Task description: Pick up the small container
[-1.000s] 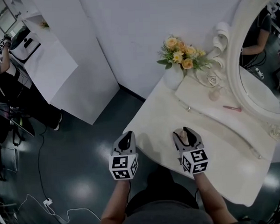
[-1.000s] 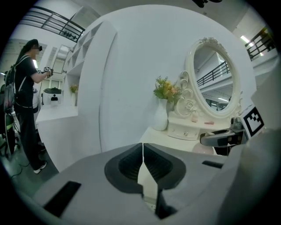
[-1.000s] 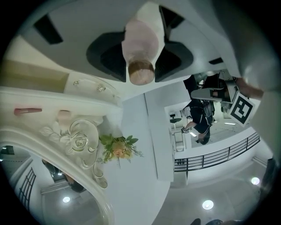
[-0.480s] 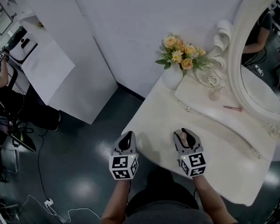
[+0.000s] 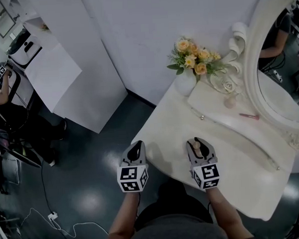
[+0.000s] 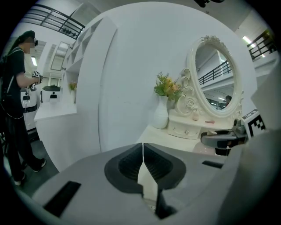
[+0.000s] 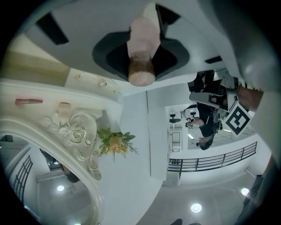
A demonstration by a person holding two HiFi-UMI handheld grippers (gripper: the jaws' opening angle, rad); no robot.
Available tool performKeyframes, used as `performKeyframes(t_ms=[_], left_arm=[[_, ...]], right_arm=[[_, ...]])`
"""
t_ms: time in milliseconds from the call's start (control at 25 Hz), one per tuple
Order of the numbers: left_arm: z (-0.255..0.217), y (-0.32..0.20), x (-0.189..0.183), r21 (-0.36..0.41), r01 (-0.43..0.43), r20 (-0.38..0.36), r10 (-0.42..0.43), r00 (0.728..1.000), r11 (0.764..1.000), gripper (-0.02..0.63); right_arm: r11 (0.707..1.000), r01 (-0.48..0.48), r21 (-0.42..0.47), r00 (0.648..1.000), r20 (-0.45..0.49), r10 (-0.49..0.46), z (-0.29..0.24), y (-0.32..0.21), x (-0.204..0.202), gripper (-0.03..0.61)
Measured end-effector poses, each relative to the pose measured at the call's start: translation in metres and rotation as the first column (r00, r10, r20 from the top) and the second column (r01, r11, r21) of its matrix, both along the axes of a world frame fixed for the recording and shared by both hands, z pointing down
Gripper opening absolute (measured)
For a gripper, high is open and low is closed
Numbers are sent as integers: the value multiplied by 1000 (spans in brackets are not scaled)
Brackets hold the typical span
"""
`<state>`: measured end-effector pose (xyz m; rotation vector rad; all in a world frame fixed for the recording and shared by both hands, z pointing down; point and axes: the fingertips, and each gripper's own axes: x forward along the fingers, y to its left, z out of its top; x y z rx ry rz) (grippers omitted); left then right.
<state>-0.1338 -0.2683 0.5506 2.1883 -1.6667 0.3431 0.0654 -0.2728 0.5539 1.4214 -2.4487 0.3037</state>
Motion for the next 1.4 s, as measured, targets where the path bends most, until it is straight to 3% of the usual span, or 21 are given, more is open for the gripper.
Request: performKeyframes(t_ms=[520,1400], left_arm=[[-5,2,-1,11,-2,9,2,1000,1000,11],[-22,9,9,54,-26,11,26,1000,998,11]], right_arm=[[1000,-19,-3,999,37,19,-6,4,-2,132],[992,-49,120,996,86,39,-81,14,9,133]])
